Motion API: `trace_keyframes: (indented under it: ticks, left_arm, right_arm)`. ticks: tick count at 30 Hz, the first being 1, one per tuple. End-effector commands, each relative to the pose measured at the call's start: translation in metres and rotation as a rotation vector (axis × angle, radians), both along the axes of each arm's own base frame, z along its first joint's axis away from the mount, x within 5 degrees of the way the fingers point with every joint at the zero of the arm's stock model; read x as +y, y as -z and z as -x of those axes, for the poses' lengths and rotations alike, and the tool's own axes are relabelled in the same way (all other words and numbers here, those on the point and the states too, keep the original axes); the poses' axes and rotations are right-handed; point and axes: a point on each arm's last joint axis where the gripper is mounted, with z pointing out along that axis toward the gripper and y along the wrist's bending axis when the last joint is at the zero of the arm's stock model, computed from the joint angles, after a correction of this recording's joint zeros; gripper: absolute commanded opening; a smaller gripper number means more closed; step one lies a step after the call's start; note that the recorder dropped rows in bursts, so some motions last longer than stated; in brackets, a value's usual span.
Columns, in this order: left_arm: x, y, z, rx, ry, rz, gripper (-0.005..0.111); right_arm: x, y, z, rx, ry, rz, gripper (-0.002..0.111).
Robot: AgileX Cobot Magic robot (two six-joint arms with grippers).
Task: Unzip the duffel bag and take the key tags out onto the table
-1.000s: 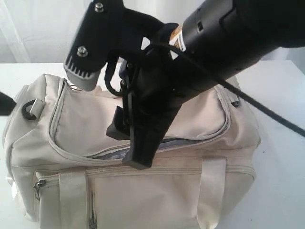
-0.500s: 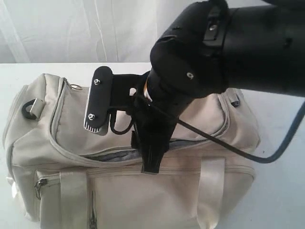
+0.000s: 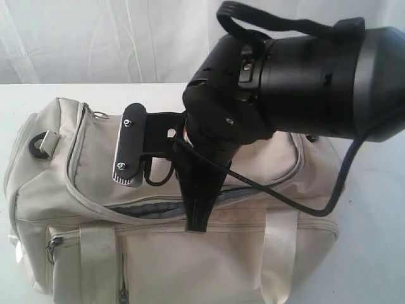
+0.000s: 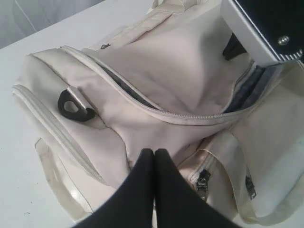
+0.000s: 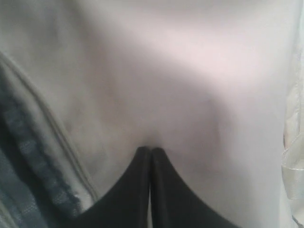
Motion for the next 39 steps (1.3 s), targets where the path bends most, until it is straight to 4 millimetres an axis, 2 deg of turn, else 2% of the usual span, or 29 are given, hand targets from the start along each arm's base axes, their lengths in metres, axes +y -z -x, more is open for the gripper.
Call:
trace_keyframes:
  ticks: [1,4,6,11,14,26,28,35,39]
  left_arm:
    - [-0.001,0.001,0.001,0.003,0.002,0.016,0.000]
    - [-0.001,0.001,0.001,0.003,0.002,0.016,0.000]
    - [-0.001,0.001,0.001,0.003,0.002,0.016,0.000]
    - [-0.001,0.001,0.001,0.003,0.002,0.016,0.000]
    - [-0.001,0.001,0.001,0.004,0.003,0.021,0.000]
    - [-0.001,0.000,0.001,0.005,0.004,0.023,0.000]
    - [-0.001,0.000,0.001,0.005,0.004,0.023,0.000]
    - [-0.001,0.000,0.001,0.005,0.004,0.023,0.000]
    - [-0.001,0.000,0.001,0.005,0.004,0.023,0.000]
  right_arm:
    - [0.001,-0.022,0.010,0.070,0.042,-0.129,0.000]
    - [0.003,-0.037,0.019,0.142,0.019,-0.222,0.000]
    - [0.004,-0.040,0.026,0.181,-0.041,-0.247,0.005]
    - [0.007,-0.040,0.033,0.243,-0.107,-0.260,0.032]
    - [0.007,-0.037,0.032,0.232,-0.115,-0.242,0.041]
    - [0.021,-0.005,0.023,0.269,-0.102,-0.173,0.039]
    - [0.022,-0.005,0.022,0.265,-0.103,-0.179,0.034]
    - [0.022,-0.006,0.021,0.245,-0.108,-0.180,0.002]
    - [0.018,-0.012,0.016,0.160,-0.116,-0.160,0.000]
